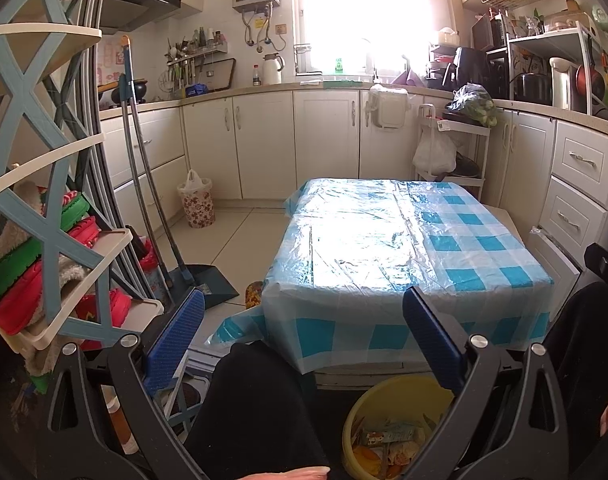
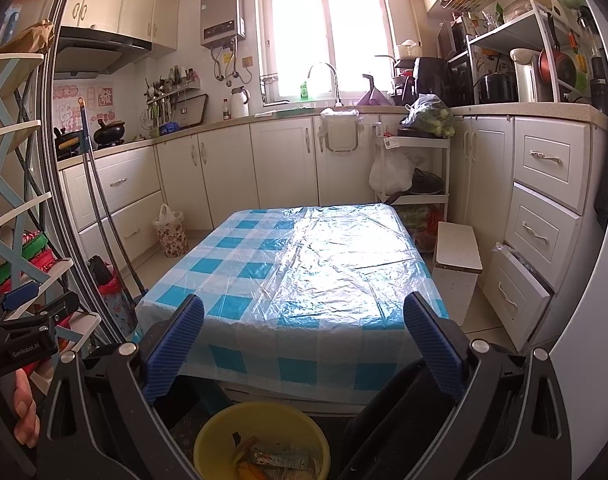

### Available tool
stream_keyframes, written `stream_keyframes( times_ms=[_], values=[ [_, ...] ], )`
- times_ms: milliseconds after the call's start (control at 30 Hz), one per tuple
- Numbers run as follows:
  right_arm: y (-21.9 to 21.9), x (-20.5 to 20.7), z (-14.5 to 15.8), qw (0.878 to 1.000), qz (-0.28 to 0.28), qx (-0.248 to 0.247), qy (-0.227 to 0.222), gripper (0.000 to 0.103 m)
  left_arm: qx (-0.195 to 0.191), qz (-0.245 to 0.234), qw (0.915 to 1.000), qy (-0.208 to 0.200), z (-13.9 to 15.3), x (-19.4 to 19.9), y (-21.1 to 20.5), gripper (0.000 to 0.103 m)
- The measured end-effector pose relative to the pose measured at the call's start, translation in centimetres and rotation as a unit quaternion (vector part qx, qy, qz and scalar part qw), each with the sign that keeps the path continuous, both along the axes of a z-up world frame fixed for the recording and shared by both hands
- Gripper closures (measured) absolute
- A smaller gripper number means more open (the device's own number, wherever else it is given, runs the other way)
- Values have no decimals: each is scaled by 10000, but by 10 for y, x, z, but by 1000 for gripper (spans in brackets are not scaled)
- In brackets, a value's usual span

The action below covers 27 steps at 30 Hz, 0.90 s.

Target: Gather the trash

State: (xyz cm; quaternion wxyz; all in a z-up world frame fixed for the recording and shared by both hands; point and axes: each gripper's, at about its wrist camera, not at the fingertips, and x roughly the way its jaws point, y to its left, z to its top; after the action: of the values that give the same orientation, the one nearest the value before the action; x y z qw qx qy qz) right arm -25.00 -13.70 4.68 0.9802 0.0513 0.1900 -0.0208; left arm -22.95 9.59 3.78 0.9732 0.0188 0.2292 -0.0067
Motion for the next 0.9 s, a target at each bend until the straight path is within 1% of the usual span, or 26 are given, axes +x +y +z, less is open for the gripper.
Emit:
stream_keyframes(
  times_ms=[900],
  values=[
    [0,0,1,10000,0,-3,3,7,14,-5,10000,20,-1,-2,4,7]
  ],
)
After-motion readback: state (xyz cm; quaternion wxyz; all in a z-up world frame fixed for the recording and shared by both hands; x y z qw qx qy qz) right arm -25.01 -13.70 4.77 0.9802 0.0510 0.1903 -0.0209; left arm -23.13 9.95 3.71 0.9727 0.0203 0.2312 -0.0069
